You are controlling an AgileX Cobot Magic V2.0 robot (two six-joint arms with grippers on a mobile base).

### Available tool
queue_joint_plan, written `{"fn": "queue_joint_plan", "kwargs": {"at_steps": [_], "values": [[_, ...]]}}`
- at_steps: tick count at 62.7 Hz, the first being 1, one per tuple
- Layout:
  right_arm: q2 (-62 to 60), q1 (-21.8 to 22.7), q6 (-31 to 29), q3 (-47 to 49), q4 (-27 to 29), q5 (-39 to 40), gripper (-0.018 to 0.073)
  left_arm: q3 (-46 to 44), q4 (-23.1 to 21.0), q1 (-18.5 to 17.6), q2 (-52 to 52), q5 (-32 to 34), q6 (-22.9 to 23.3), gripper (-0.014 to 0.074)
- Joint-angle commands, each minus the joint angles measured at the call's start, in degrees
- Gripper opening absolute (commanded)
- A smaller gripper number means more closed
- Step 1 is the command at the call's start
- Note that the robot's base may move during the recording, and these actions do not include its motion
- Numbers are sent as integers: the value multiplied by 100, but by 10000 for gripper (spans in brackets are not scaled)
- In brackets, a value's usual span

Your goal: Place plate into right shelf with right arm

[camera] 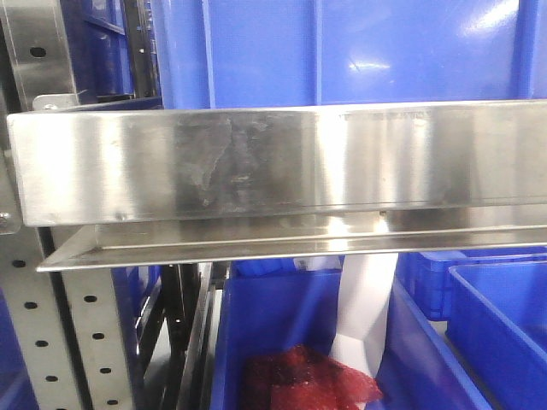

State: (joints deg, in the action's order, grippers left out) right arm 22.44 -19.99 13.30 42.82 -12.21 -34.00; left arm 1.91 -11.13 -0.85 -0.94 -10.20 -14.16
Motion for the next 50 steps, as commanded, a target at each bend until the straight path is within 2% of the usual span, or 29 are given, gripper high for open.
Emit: {"fn": "queue_joint_plan", "kwargs": {"at_steps": [1,20,50], "values": [[-599,19,-26,-343,-58,569,28,42,-45,-27,-64,478,16,-47],[-1950,19,-26,-1208,-58,424,28,42,-45,-27,-64,478,16,-47],[-1991,19,-25,-1378,-71,352,28,42,-45,-27,-64,478,16,-47]]}}
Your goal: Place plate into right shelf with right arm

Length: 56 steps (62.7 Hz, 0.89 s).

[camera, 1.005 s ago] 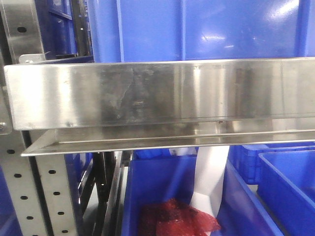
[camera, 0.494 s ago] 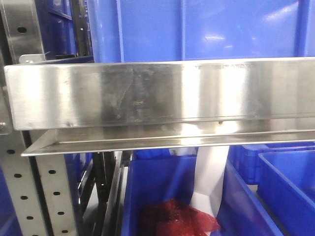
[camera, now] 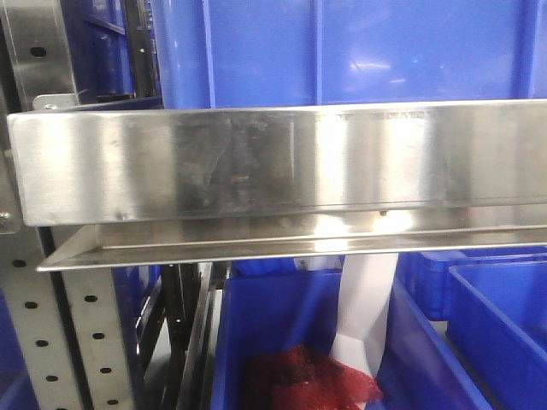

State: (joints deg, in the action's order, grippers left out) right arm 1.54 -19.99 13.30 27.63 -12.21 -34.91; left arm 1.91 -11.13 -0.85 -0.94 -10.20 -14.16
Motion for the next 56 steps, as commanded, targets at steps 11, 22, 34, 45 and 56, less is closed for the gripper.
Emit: {"fn": "queue_joint_plan", "kwargs": {"at_steps": [11,22,34,45,56], "values": [[90,19,-25,-133,-77,651,28,42,-45,-27,-64,478,16,-47],[-101,313,-31,-518,137,669,28,42,-45,-27,-64,478,16,-47],[-290,1018,-806,-1096,943,1001,28,42,-45,-27,-64,478,16,-47],[-290,1594,-1924,-1817,1976,1947,28,42,-45,-27,-64,478,16,-47],[-290,1791,-1938,-2485,1994,3201,28,42,-45,-27,-64,478,16,-47]]}}
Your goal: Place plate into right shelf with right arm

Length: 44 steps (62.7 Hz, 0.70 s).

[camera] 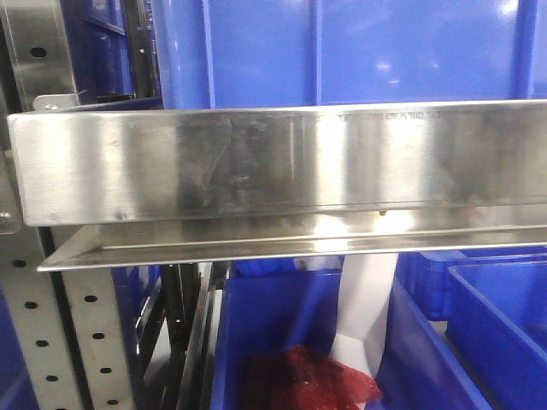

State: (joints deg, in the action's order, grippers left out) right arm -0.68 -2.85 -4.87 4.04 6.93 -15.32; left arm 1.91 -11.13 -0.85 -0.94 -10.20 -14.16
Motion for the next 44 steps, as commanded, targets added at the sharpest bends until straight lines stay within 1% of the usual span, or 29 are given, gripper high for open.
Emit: {"fn": "queue_joint_plan", "kwargs": {"at_steps": [1,6,7,10,44], "values": [[-68,77,-120,-188,80,1304,28,42,-45,-27,-64,478,16,-47],[-68,77,-115,-529,80,1989,28,42,-45,-27,-64,478,16,-47],[-68,77,-115,-557,80,2030,28,42,-45,-27,-64,478,16,-47],[-68,77,-130,-531,65,1886,28,42,-45,-27,-64,478,16,-47],[-68,77,-132,-531,46,1837,28,42,-45,-27,-64,478,16,-47]]}}
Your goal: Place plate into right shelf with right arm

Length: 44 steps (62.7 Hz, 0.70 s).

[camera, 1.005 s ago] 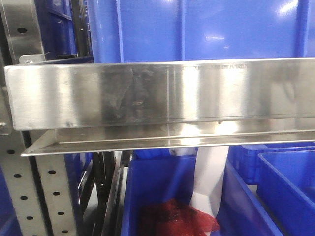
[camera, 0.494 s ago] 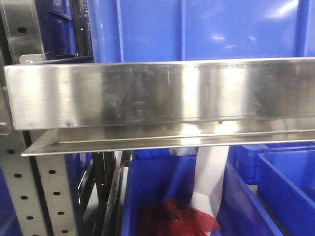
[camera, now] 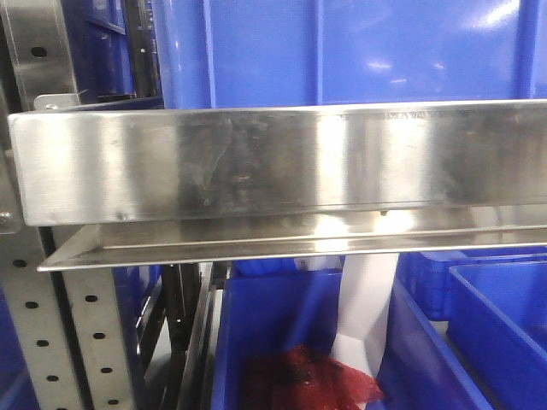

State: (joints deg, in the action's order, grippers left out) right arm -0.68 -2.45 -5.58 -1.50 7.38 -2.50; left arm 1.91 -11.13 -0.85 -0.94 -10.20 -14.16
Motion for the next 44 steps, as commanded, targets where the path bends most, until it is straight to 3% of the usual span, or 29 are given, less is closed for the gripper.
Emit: {"fn": "queue_joint_plan", "kwargs": {"at_steps": [1,44], "values": [[-68,37,-61,23,1,555,28,42,-45,-27,-64,478,16,-47],[-68,37,-61,23,1,555,28,42,-45,-27,-64,478,16,-47]]}}
